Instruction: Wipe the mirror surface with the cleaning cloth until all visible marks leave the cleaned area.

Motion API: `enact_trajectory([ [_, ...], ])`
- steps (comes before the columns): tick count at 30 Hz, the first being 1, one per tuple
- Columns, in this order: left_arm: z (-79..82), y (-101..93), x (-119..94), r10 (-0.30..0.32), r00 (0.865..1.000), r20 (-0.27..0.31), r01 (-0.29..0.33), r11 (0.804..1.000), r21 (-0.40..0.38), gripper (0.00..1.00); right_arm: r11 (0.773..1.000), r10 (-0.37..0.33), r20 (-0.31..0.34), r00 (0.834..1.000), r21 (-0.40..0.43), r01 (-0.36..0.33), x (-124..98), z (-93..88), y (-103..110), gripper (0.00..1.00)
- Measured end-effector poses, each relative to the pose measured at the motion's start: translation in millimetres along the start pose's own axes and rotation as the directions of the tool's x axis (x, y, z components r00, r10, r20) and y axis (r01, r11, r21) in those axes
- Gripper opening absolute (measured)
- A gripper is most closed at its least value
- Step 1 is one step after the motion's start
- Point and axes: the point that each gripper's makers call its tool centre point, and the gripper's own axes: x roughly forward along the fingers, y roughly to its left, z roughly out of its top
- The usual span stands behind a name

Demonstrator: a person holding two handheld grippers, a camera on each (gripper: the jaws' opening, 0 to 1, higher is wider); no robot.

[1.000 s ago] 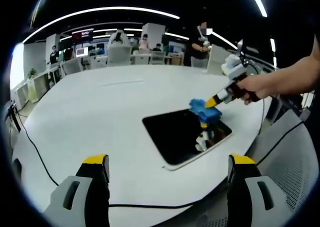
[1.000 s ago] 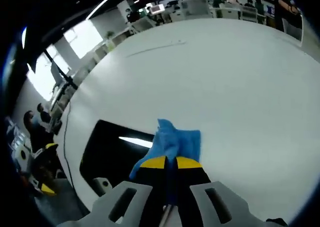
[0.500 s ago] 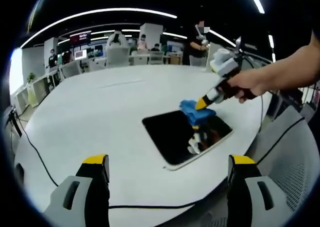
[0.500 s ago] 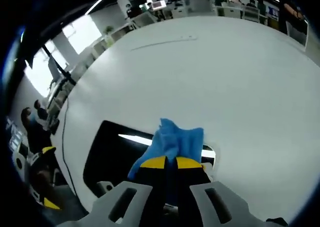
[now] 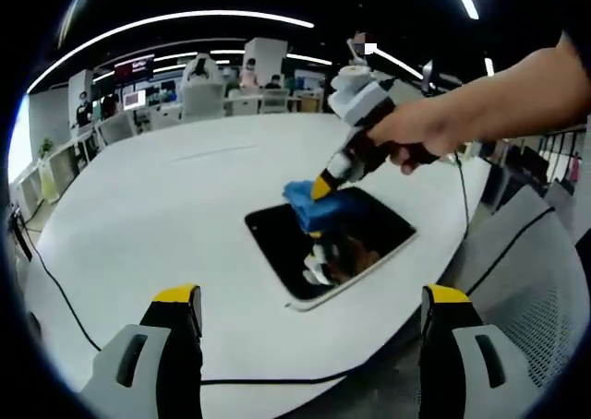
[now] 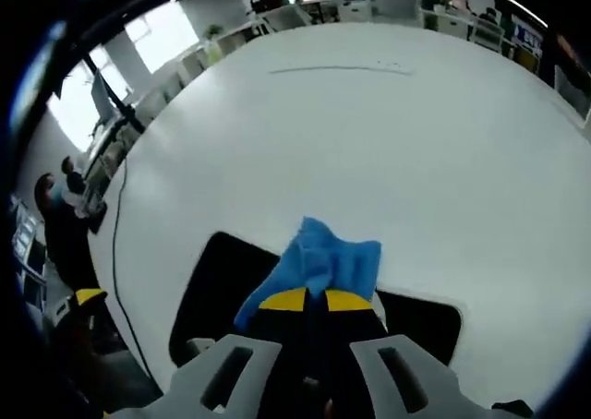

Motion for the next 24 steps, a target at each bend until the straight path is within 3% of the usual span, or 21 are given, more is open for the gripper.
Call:
enact_trajectory([
  [3,5.7,2.0,-2.0,0.012,0.999,0.033,-0.012,1.0,0.0,0.99,0.997,-0.004,-0.007,1.0,-0.073,0.004,4.3,4.7,8.7,0.0],
  [6,0.1,5.8,-0.4,0.034,0.999,-0.001,-0.034,0.999,-0.012,0.99,0.994,0.013,-0.022,1.0,-0.111,-0.015,6.6,4.5,18.7,0.0],
  [10,-3.5,1.7,0.0,0.016,1.0,-0.02,-0.016,1.0,-0.007,0.99,0.996,0.027,-0.014,1.0,-0.088,-0.028,12.2,9.6,28.5,0.0],
  [13,1.7,3.1,-1.7,0.017,1.0,0.019,-0.017,1.0,-0.019,0.99,0.991,0.045,-0.004,0.999,-0.125,-0.045,15.8,12.6,39.4,0.0],
  [15,-2.3,10.7,-1.7,0.058,0.998,-0.005,-0.058,0.998,-0.038,0.99,0.989,0.134,-0.034,0.99,-0.062,-0.136,15.3,4.9,60.0,0.0],
  [16,-5.3,13.7,-1.1,0.074,0.997,-0.021,-0.075,0.996,-0.052,0.99,0.987,0.137,-0.033,0.99,-0.076,-0.139,16.7,4.9,63.2,0.0],
  [17,-4.1,13.2,-1.2,0.072,0.997,-0.015,-0.073,0.996,-0.045,0.99,0.984,0.098,-0.022,0.995,-0.151,-0.1,18.4,9.1,58.5,0.0],
  [20,1.8,9.3,-2.3,0.051,0.999,0.02,-0.05,0.998,-0.029,0.99,0.987,0.115,-0.004,0.993,-0.109,-0.115,20.5,11.8,65.3,0.0],
  [24,-1.9,6.3,-0.1,0.033,0.999,-0.001,-0.033,0.999,-0.029,0.99,0.991,0.127,0.016,0.992,-0.043,-0.126,25.1,17.8,71.1,0.0],
])
